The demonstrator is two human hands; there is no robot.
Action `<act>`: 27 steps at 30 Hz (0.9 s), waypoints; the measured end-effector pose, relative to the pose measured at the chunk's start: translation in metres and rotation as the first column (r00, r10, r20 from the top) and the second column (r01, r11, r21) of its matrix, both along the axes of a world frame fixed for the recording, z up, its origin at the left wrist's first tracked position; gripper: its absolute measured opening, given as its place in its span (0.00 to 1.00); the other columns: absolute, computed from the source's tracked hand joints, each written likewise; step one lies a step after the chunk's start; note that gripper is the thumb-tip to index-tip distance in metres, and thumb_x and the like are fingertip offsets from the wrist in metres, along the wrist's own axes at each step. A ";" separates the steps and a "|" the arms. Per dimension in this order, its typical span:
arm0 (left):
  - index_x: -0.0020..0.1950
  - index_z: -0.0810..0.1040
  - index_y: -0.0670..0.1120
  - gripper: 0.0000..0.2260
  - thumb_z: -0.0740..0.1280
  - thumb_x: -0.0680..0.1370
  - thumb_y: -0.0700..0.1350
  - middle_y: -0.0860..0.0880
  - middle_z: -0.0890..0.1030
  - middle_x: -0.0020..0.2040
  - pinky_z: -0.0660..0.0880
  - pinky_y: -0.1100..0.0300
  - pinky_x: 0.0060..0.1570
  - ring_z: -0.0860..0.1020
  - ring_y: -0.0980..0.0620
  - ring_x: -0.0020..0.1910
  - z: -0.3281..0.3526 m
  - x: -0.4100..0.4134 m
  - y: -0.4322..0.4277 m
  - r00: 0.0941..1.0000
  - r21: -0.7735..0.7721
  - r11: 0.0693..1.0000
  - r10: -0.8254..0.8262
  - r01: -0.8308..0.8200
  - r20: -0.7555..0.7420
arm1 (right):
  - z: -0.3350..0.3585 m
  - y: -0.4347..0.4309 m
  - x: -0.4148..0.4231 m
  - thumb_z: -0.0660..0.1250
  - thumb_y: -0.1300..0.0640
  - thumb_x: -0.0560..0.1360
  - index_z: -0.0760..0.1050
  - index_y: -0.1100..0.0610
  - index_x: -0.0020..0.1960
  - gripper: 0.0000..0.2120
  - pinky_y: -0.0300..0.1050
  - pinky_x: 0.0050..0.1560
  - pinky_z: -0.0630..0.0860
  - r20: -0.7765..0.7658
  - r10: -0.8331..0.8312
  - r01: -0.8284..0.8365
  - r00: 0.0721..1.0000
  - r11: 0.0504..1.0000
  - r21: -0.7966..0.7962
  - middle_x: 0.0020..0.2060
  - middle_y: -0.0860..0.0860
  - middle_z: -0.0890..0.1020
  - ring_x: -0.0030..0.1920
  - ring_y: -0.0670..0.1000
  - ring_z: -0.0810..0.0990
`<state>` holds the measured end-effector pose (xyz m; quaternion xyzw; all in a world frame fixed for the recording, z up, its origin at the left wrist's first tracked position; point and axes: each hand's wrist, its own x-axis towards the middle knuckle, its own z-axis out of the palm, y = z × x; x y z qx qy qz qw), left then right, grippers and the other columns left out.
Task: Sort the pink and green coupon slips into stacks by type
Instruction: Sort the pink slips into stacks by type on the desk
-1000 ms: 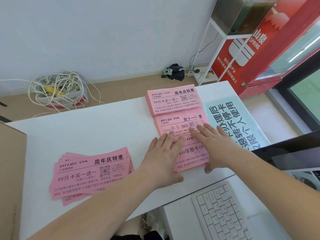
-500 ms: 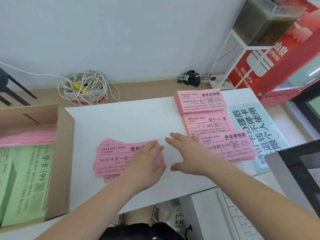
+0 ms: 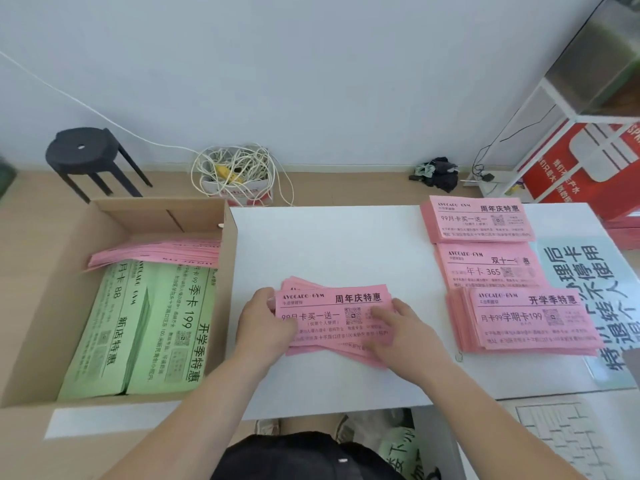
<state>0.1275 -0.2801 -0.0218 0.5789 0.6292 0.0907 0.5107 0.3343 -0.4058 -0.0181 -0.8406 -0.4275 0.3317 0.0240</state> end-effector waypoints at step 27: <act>0.59 0.79 0.60 0.17 0.65 0.80 0.37 0.57 0.79 0.56 0.78 0.67 0.48 0.80 0.62 0.51 0.020 -0.006 -0.056 0.890 0.129 0.982 -0.182 0.140 0.418 | 0.033 0.021 -0.045 0.54 0.31 0.80 0.76 0.39 0.58 0.18 0.36 0.52 0.69 -0.310 -0.086 0.129 0.947 0.984 0.121 0.52 0.33 0.79 0.56 0.40 0.77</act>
